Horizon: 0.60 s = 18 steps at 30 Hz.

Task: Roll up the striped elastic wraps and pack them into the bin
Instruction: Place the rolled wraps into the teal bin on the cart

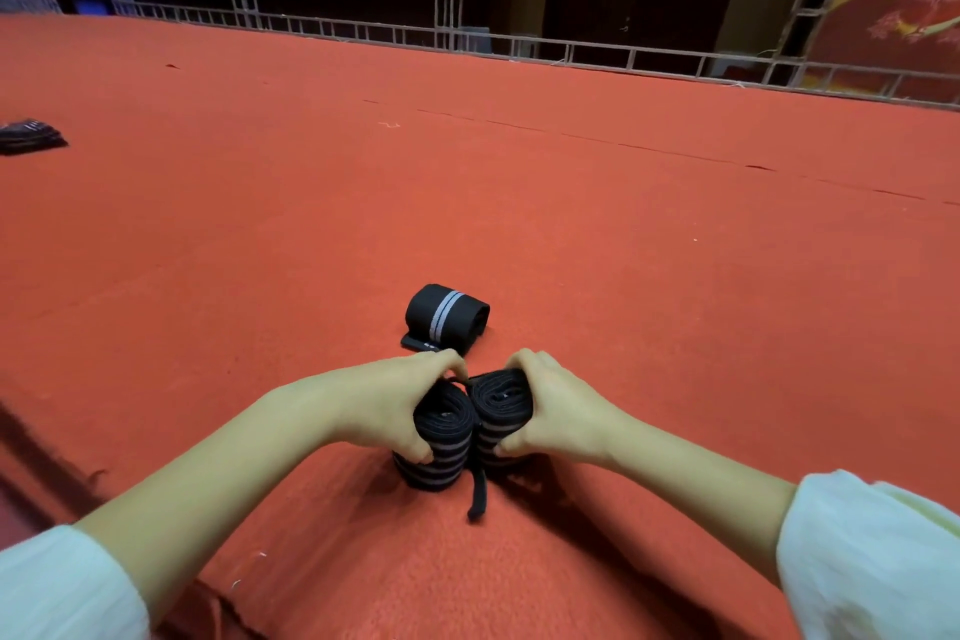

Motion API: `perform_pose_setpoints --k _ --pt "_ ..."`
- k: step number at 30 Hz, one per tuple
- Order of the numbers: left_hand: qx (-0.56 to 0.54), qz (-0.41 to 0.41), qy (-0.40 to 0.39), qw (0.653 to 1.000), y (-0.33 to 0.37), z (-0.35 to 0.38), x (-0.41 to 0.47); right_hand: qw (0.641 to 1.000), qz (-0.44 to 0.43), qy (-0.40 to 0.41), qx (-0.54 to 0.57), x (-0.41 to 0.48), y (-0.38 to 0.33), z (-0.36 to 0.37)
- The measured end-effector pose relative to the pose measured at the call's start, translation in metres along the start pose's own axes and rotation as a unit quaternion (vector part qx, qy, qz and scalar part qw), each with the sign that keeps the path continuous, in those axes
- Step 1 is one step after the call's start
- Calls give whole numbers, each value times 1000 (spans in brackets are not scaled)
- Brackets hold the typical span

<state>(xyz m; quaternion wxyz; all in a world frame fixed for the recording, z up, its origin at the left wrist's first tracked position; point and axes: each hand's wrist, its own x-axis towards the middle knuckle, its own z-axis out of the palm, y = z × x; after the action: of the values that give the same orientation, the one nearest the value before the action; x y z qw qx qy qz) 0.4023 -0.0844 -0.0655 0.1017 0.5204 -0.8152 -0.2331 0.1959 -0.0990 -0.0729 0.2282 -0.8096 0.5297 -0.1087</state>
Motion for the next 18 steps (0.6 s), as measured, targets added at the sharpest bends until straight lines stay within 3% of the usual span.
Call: perform_pose_setpoints --k 9,13,18 --pt "-51 10 61 997 1 -1 -18 998 12 56 40 -14 2 -11" --pt "-90 38 96 991 38 -21 -22 992 30 102 74 -40 -2 -47" --pt "-108 124 76 983 116 -30 -8 980 78 165 85 -114 14 -102"
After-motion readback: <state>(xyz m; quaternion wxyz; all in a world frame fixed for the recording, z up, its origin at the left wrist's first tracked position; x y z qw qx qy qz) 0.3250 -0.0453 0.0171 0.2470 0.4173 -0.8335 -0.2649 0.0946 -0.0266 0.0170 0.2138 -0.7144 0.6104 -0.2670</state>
